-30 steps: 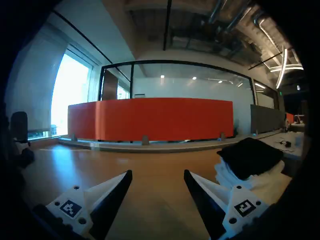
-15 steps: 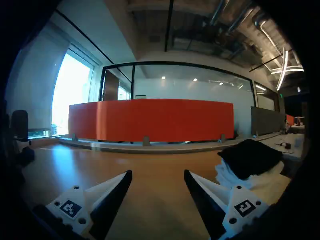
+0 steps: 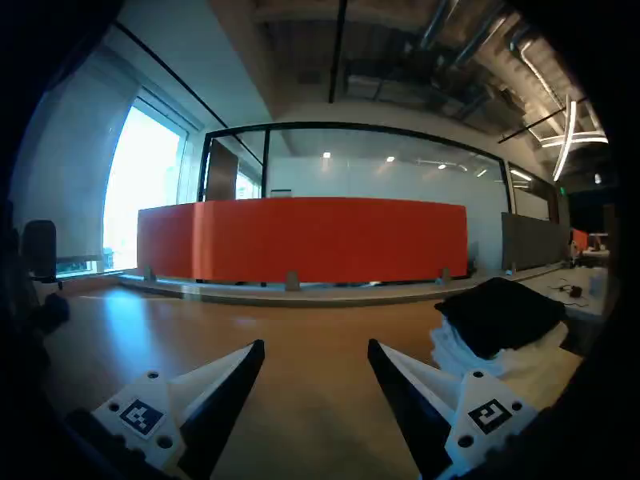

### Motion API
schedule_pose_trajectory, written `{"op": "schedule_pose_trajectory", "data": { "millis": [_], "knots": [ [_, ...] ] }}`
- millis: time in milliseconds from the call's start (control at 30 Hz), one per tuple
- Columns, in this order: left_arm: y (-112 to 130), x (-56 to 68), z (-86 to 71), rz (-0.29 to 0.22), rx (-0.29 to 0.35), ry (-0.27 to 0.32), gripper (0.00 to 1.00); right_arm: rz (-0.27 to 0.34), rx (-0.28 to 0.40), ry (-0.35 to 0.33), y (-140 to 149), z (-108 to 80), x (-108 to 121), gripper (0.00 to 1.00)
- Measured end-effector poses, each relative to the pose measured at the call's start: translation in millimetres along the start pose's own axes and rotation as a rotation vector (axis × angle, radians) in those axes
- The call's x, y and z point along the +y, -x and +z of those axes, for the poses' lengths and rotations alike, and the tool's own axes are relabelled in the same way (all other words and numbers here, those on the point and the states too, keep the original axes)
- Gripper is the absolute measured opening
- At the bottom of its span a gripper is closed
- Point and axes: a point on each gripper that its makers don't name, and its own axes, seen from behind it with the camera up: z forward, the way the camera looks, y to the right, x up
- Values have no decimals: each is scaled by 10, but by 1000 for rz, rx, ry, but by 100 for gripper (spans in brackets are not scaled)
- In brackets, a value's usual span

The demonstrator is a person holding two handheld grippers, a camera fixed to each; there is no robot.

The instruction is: Fold towel

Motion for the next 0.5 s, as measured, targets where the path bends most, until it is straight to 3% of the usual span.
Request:
{"op": "schedule_pose_trajectory", "data": {
  "millis": [500],
  "knots": [
    [-5,-3,-3,0,0,0,99,0,0,-5,-9,-7,-9,100]
  ]
}}
